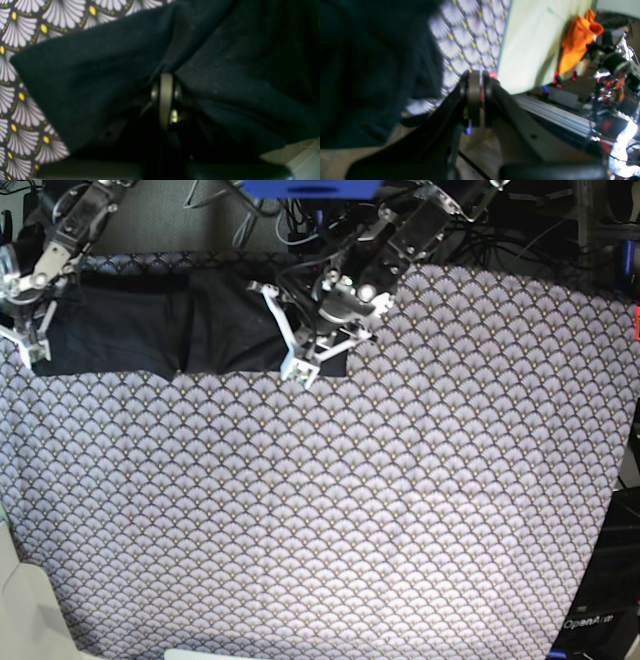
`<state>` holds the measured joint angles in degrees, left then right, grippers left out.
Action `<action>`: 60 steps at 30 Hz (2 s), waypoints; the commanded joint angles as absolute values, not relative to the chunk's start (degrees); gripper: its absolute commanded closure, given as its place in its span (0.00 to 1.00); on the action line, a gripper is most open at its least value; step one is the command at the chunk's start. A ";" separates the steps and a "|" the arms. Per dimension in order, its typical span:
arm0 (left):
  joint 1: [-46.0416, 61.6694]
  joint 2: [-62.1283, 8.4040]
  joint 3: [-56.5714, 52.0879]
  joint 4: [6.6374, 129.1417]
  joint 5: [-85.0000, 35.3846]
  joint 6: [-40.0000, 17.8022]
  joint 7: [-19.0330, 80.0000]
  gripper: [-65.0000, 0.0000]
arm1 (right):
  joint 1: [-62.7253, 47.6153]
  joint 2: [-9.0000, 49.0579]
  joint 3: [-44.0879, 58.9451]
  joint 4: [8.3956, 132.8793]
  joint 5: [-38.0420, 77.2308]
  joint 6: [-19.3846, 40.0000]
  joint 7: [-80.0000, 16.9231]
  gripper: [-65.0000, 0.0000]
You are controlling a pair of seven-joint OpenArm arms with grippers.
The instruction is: Fold the T-shirt properly
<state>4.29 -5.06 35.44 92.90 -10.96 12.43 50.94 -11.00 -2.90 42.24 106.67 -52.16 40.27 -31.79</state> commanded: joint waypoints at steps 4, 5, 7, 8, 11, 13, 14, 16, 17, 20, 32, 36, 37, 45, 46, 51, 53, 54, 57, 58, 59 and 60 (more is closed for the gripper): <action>4.09 -4.88 35.47 93.93 -10.95 12.44 50.77 1.00 | -7.52 -3.03 44.44 107.47 -52.53 40.00 -33.01 1.00; 4.09 -4.88 35.47 93.93 -10.95 12.44 50.77 1.00 | -6.37 -3.47 45.05 107.47 -52.53 40.00 -33.27 1.00; 4.09 -4.88 35.38 93.93 -10.95 12.44 50.77 1.00 | -5.05 -3.56 45.76 107.47 -52.53 40.00 -33.19 1.00; 4.09 -4.88 35.38 93.93 -10.95 12.44 50.77 1.00 | -4.35 -3.56 45.76 107.47 -52.53 40.00 -33.54 1.00; 4.09 -4.88 35.38 93.93 -10.95 12.44 50.77 1.00 | -3.03 -3.56 45.58 107.47 -52.44 40.00 -33.45 1.00; 4.18 -4.88 35.38 93.93 -10.95 12.44 50.77 1.00 | -2.77 -3.56 45.32 107.47 -52.18 40.00 -33.01 0.93; 4.18 -4.88 35.38 93.93 -10.95 12.44 50.77 1.00 | -2.68 -3.56 45.32 107.47 -51.03 40.00 -33.27 0.88; 4.18 -4.88 35.38 93.93 -10.95 12.44 50.77 1.00 | -3.12 -3.21 45.49 107.47 -46.99 40.00 -33.45 0.78; 4.18 -4.88 35.38 93.93 -10.95 12.44 50.77 1.00 | -3.21 -2.86 45.67 107.56 -45.05 40.00 -33.45 0.73; 4.18 -4.97 35.38 93.93 -10.95 12.44 50.77 1.00 | -3.38 -1.63 47.16 107.56 -39.52 40.00 -33.54 0.61; 4.18 -4.97 35.30 93.93 -10.95 12.44 50.77 1.00 | -3.30 -0.92 54.64 106.42 -25.19 40.00 -34.86 0.56; 4.18 -4.97 35.30 93.93 -10.86 12.44 50.77 1.00 | -3.38 2.95 52.18 99.91 -22.99 40.00 -40.57 0.56; 4.18 -4.97 35.30 93.93 -10.77 12.44 50.86 1.00 | -3.82 4.53 51.30 98.33 -20.44 40.00 -41.80 0.56; 4.09 -4.97 35.30 93.32 -10.59 12.44 50.86 1.00 | -8.75 15.60 48.48 94.20 1.98 40.00 -54.90 0.56; 3.91 -4.97 35.30 93.32 -10.59 12.44 50.86 1.00 | -8.84 16.66 48.40 94.29 4.44 40.00 -56.57 0.56; 3.74 -4.88 35.21 93.23 -10.59 12.44 50.86 1.00 | -10.86 22.02 48.57 94.02 21.58 40.00 -66.15 0.51; 3.74 -4.88 35.21 93.23 -10.51 12.44 50.86 1.00 | -10.95 23.43 48.57 93.32 27.56 40.00 -68.70 0.46; 3.74 -4.88 35.21 93.23 -10.59 12.44 50.86 1.00 | -10.95 23.96 48.57 92.53 29.85 40.00 -69.23 0.43; 3.74 -4.88 35.21 93.23 -10.59 12.44 50.86 1.00 | -10.24 24.57 48.40 88.75 31.96 40.00 -69.14 0.37; 3.74 -4.88 35.21 93.32 -10.59 12.44 50.86 1.00 | -10.07 24.57 48.40 87.16 32.13 40.00 -68.97 0.37; 3.82 -4.88 35.21 93.32 -10.68 12.53 50.86 1.00 | -9.19 24.57 48.40 85.93 32.13 40.00 -68.97 0.37; 3.82 -4.88 35.21 93.32 -10.77 12.53 50.86 1.00 | -8.75 24.57 48.31 84.97 32.13 40.00 -68.97 0.37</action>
